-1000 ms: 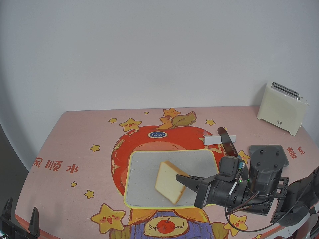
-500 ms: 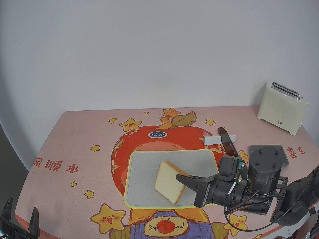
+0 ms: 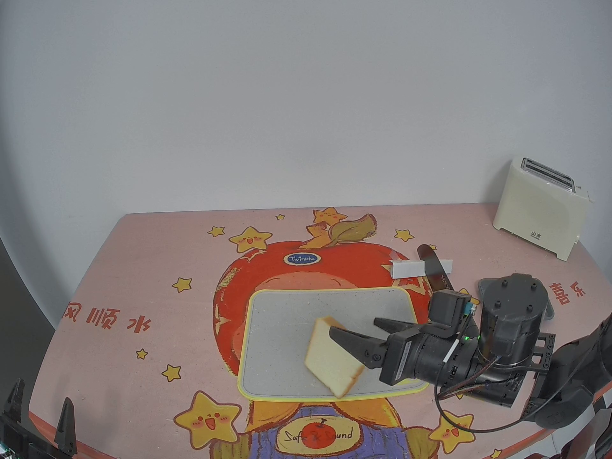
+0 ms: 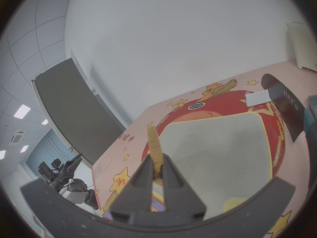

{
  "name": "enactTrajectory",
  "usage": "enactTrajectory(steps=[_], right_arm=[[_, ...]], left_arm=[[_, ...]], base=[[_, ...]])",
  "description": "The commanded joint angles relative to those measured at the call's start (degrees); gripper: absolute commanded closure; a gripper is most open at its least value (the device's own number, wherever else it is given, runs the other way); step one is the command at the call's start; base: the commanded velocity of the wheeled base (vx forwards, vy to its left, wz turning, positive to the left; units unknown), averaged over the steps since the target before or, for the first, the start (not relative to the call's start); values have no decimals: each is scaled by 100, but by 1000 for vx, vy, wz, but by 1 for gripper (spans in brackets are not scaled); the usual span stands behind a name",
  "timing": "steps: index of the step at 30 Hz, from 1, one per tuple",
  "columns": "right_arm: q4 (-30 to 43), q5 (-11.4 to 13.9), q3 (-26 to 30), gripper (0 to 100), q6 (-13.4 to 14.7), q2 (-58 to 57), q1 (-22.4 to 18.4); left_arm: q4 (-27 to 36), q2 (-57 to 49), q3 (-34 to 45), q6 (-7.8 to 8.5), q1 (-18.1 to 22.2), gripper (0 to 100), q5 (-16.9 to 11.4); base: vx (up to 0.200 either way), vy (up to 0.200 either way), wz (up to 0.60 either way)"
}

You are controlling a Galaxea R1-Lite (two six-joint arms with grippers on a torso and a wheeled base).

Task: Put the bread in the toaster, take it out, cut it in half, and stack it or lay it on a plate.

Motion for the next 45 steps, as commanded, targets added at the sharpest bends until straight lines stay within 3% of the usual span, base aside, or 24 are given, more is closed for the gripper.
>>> enactTrajectory(steps=[1,6,9,15,32,35,41,45], right_arm=[[-8,-52,-39,0,-68,5,-67],[-26,-69,-48,0,-85,-4,-67],[-588,-61,13,0,-165,40,-67],[-1045,-69,154,0,-340,260,-67],[-913,-87,207,0,-384,-57,-41],[-386,-78,198,0,-367,-479,21],[1855,-96,-136,0,-428,-1613,126],[2743,-96,-338,0,-437,-1903,126]], left_arm=[[-1,-49,101,1,-4,0,0],[-1,-49,101,1,5,0,0],[-1,-49,101,1,5,0,0],[-1,-49,101,1,5,0,0],[-1,-49,101,1,-4,0,0],[-1,-49,101,1,-4,0,0],[-1,-49,101,1,-4,0,0],[-1,-49,101,1,-4,0,0]], base=[[0,0,0],[0,0,0],[0,0,0],[0,0,0],[0,0,0],[0,0,0],[0,0,0],[0,0,0]])
